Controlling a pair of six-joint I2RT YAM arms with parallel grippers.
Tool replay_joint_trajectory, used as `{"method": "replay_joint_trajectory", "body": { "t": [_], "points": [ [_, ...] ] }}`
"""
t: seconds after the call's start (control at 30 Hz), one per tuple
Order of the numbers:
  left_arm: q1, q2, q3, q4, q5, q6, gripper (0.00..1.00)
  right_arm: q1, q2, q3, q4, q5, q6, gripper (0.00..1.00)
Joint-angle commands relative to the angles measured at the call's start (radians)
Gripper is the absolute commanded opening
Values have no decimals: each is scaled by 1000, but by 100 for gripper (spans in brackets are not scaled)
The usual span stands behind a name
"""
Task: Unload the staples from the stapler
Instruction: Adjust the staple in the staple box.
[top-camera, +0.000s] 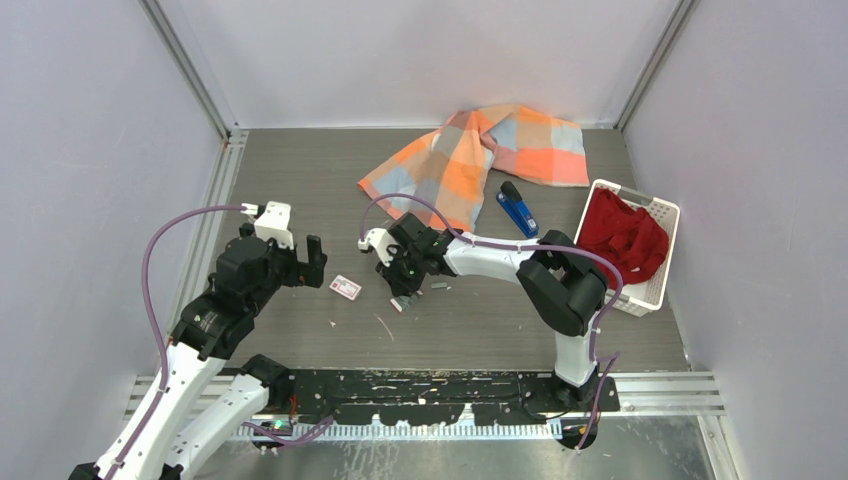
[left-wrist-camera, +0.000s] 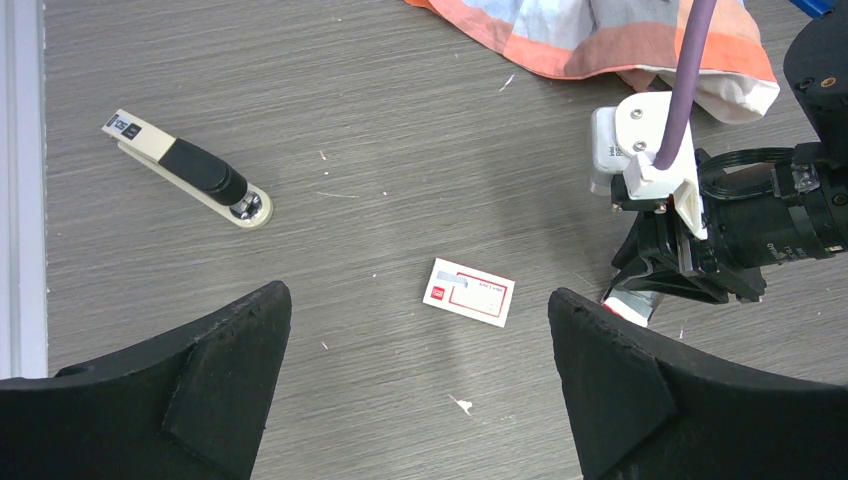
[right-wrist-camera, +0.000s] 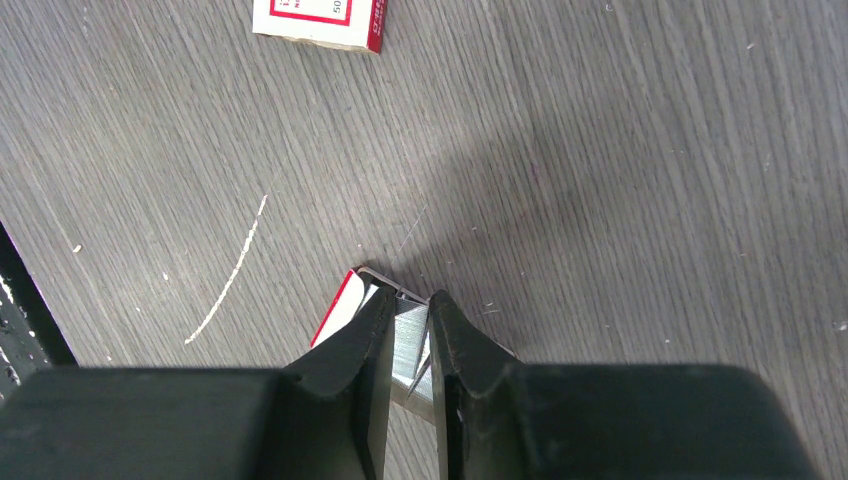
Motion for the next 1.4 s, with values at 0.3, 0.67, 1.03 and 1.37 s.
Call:
{"method": "replay_joint_trajectory", "body": {
  "t": [0.3,0.67,1.03,1.37],
  "points": [
    [7,-4,10,58,9,-7,99,7,-30,39,0,5,-7,23],
    [7,-4,9,57,7,-9,99,7,-40,44,-13,9,-3,23],
    [7,0,8,56,5,-8,99,7,-64,42,-21,14,0,23],
    [7,-1,9,56,3,-9,99,4,-76,41,-28,10,3,23]
  ]
}}
